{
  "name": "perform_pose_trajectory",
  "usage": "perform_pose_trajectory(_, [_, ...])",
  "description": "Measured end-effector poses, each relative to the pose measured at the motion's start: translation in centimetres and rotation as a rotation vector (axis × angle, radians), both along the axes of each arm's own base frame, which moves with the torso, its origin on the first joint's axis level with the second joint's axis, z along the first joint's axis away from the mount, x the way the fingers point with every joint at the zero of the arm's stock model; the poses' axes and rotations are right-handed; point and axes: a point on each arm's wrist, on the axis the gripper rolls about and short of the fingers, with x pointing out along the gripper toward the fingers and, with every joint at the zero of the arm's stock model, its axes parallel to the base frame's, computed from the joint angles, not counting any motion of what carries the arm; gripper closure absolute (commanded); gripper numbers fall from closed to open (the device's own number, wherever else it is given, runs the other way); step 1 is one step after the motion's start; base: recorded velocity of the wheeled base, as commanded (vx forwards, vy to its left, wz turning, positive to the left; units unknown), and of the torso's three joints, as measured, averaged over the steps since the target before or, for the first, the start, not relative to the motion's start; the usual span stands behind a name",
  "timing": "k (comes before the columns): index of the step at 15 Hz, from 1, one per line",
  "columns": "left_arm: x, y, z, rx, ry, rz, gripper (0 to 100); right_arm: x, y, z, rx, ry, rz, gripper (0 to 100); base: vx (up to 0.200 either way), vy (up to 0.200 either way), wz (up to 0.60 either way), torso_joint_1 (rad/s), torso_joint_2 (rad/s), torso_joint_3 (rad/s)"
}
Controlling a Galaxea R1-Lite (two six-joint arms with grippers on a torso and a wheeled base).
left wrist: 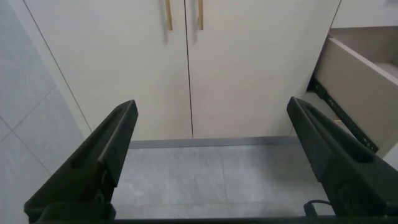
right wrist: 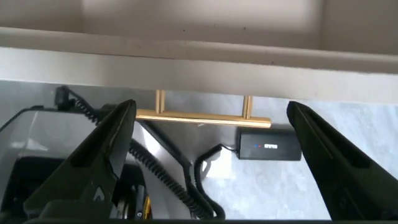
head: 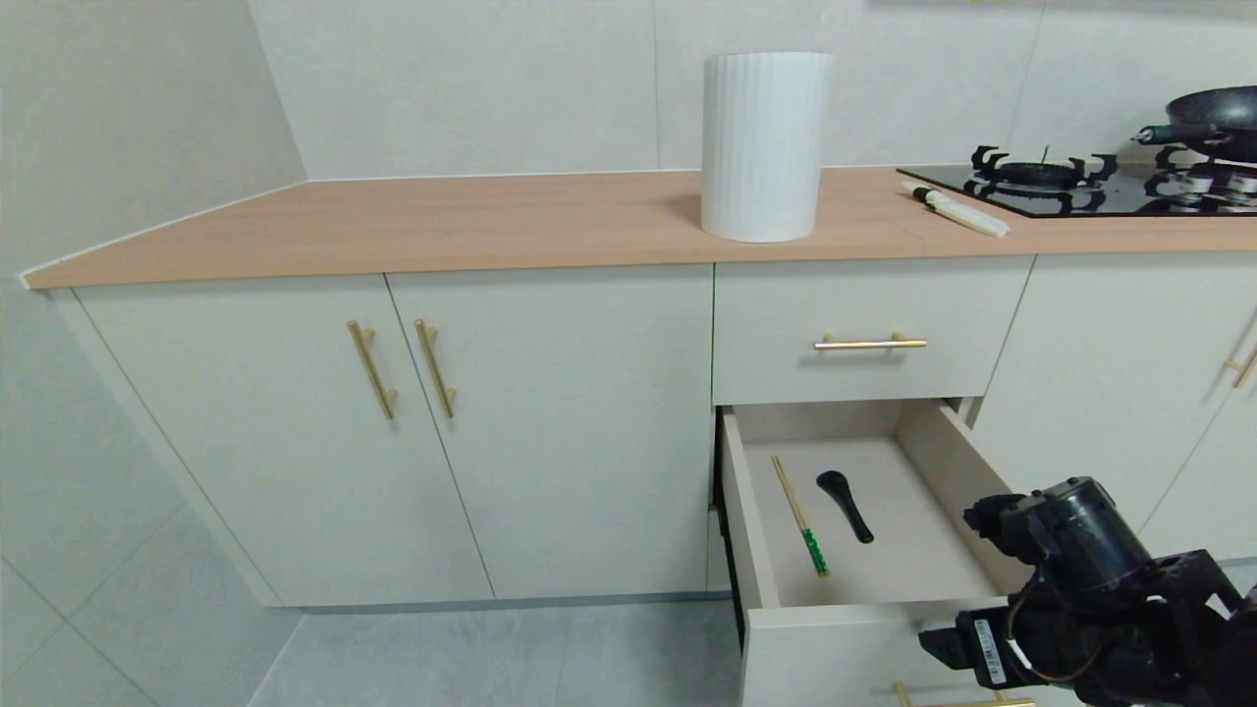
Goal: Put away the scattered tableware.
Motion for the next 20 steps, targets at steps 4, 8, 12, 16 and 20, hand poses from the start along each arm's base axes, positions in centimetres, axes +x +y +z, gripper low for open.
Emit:
perform_pose_trajectory(4, [0.0, 0.0, 0.0, 0.0, 0.0, 0.0, 0, 2.2, 0.3, -0.5, -0.004, -0.002, -0.055, 0, 0.0, 0.0, 0.0, 0.0, 0.0, 0.0])
perform_pose_trajectory(8, [0.0, 0.0, 0.0, 0.0, 0.0, 0.0, 0, 4.8, 0.9, -1.2, 0.008, -0.028, -0.078, 0, 0.0, 0.0, 0.0, 0.0, 0.0, 0.0])
perform_pose_trajectory(12, [0.0, 0.0, 0.0, 0.0, 0.0, 0.0, 0, 8.1, 1.6, -1.8, 0.025, -0.085, -0.093, 0, 0.0, 0.0, 0.0, 0.0, 0.0, 0.0])
perform_pose_trajectory(16, [0.0, 0.0, 0.0, 0.0, 0.0, 0.0, 0, 11.7, 1.7, -1.8, 0.02, -0.129, -0.098, 0, 0.0, 0.0, 0.0, 0.0, 0.0, 0.0])
perform_pose_trajectory(20, [0.0, 0.0, 0.0, 0.0, 0.0, 0.0, 0, 15.5, 1.5, -1.7, 0.04, -0.189, -0.139, 0, 0.0, 0.0, 0.0, 0.0, 0.0, 0.0])
